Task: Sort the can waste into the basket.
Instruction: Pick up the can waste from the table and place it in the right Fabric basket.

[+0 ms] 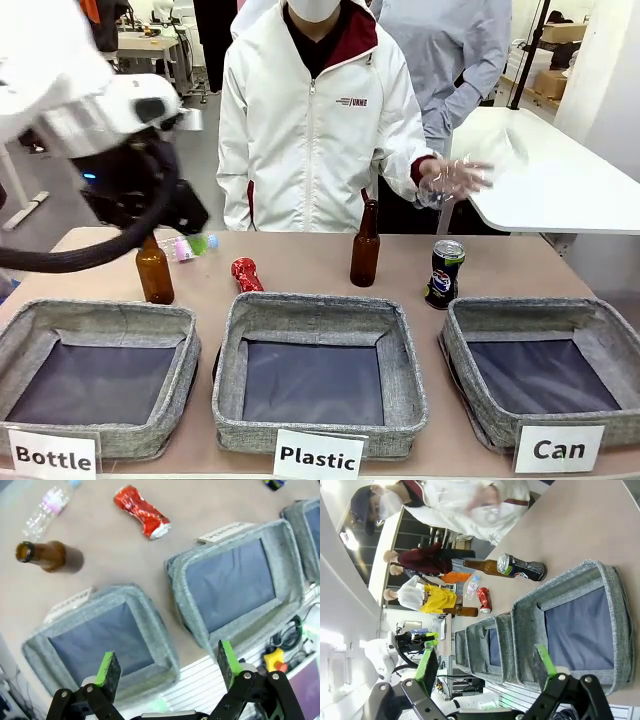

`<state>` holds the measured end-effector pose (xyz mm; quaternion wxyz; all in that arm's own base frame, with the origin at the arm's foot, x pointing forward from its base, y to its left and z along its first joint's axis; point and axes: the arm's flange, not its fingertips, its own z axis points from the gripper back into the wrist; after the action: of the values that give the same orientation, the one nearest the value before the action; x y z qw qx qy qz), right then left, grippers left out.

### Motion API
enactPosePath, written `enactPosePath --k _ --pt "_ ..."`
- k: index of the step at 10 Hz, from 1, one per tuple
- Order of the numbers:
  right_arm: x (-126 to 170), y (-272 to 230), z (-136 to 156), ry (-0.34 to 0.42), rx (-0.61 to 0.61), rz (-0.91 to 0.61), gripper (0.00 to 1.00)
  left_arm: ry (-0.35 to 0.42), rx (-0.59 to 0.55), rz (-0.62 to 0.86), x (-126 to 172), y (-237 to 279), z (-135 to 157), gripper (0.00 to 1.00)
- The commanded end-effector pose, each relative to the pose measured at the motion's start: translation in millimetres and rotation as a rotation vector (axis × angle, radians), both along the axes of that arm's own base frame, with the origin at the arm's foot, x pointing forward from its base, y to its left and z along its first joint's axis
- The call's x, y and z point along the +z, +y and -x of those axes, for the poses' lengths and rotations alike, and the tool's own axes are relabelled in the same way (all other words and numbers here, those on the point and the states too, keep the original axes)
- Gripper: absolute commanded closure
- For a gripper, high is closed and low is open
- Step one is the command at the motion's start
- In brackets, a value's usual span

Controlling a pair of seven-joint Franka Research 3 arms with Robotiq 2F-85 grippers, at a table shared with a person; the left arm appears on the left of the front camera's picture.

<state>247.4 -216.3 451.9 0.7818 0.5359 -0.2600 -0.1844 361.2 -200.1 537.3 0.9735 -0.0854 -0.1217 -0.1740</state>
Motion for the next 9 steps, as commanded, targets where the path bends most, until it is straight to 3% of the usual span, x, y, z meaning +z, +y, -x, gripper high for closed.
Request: enactPosePath --k 1,3,4,5,8,9 --pt "1.7 -1.5 -2.9 -0.040 0.000 -0.003 0.00 0.094 0.116 -0.051 14.3 -46.0 -14.0 0.00" --pt "1.7 -1.5 -2.9 -0.040 0.000 -0.003 0.00 0.230 0.106 -0.039 16.0 -52.6 -45.7 0.00" --pt "1.7 -1.5 -2.9 -0.040 0.000 -0.003 0.00 0.286 0.023 0.019 22.7 -26.7 -43.3 0.00" --pt "1.7 -1.5 -2.9 -0.040 0.000 -0.003 0.00 0.283 -0.002 0.082 26.7 5.2 -34.9 0.00" --pt "1.7 -1.5 -2.9 -0.040 0.000 -0.003 0.00 0.302 -0.090 0.218 -1.5 141.1 39.1 0.00" --pt "1.7 -1.5 -2.9 -0.040 0.000 -0.003 0.00 0.293 -0.070 0.319 -14.6 182.2 63.2 0.00"
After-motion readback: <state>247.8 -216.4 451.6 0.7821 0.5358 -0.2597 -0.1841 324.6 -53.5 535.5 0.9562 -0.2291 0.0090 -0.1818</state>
